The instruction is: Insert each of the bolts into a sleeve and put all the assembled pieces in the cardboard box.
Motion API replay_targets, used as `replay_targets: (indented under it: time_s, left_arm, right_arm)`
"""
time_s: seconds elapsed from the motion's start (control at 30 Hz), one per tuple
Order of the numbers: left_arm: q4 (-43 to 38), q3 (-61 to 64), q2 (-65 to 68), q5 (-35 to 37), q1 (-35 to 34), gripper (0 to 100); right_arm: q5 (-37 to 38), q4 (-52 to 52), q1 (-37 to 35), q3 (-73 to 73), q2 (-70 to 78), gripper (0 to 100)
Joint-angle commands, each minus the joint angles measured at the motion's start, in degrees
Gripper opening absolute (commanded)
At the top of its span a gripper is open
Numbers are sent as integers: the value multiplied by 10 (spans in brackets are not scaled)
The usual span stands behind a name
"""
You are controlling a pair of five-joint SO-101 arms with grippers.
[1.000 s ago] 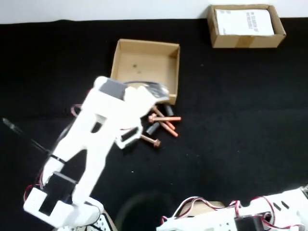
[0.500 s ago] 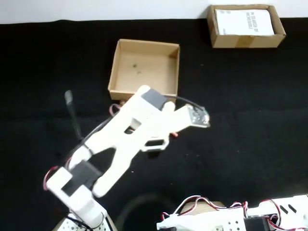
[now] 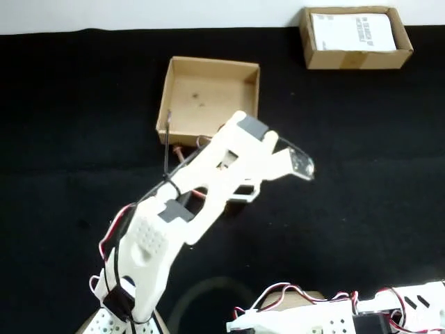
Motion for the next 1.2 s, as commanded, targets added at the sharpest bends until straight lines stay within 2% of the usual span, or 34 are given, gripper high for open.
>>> replay_targets:
  time_s: [0.0, 0.13, 0.37, 0.63, 0.83, 1.07, 1.17]
  left_arm:
    - [34, -52, -13, 0, -4, 178]
    - [35, -28, -68, -1, -6, 181]
    - [31, 96, -118, -36, -20, 178]
    - [-49, 144, -117, -34, -46, 180]
    - [-83, 146, -114, -33, -38, 178]
    - [-76, 101, -3, -31, -45, 178]
    - [-45, 47, 35, -11, -54, 178]
  right_arm:
    - [5, -22, -12, -2, -3, 8]
    - [5, -23, -16, -3, -3, 8]
    - [5, -24, -16, -3, -3, 8]
    - [5, -24, -16, -3, -3, 8]
    - [5, -24, -16, -4, -3, 8]
    - [5, -24, -14, -5, -3, 8]
    - [6, -24, -12, -5, -3, 8]
